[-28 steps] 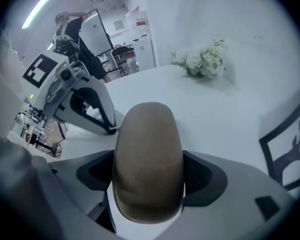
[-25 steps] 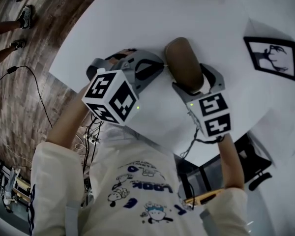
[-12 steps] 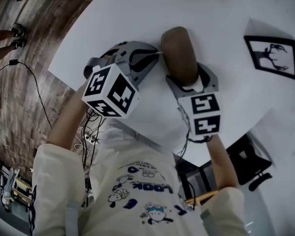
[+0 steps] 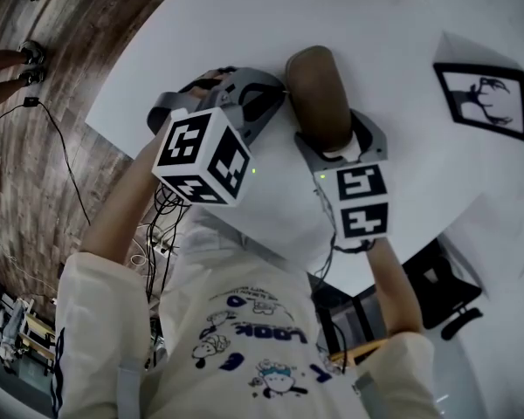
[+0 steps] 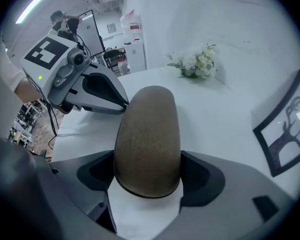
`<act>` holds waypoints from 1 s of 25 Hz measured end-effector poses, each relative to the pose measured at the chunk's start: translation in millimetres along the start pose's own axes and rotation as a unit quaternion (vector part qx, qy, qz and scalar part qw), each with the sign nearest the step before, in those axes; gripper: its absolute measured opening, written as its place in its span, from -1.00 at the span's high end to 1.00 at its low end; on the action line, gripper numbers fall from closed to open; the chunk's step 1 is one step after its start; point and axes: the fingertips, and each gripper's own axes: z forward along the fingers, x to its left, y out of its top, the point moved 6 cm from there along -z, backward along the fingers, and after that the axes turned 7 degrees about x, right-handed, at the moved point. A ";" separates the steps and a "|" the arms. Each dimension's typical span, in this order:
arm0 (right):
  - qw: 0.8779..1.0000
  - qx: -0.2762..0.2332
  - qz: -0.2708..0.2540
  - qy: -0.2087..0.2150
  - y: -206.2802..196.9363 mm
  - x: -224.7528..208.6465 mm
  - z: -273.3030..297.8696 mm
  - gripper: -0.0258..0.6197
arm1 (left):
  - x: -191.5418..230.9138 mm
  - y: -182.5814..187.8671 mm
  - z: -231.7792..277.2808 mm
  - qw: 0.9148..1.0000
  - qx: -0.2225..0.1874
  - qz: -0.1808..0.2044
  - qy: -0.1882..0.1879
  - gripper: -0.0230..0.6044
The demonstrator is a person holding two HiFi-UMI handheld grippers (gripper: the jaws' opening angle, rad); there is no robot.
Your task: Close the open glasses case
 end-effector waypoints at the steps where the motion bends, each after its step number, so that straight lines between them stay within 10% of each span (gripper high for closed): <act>1: 1.000 -0.001 0.002 -0.001 0.1 0.3 -0.2 -0.25 | -1.4 0.2 -1.5 1.000 -0.003 -0.001 -0.004 0.92; 11: 0.998 -0.008 0.066 0.005 2.4 -9.6 4.6 -0.25 | -46.3 12.3 1.6 0.997 0.006 0.073 -0.032 0.93; 25: 0.982 -0.045 0.155 0.097 56.9 -27.0 -12.7 -0.26 | -47.3 3.0 -0.9 0.998 0.010 0.062 -0.015 0.94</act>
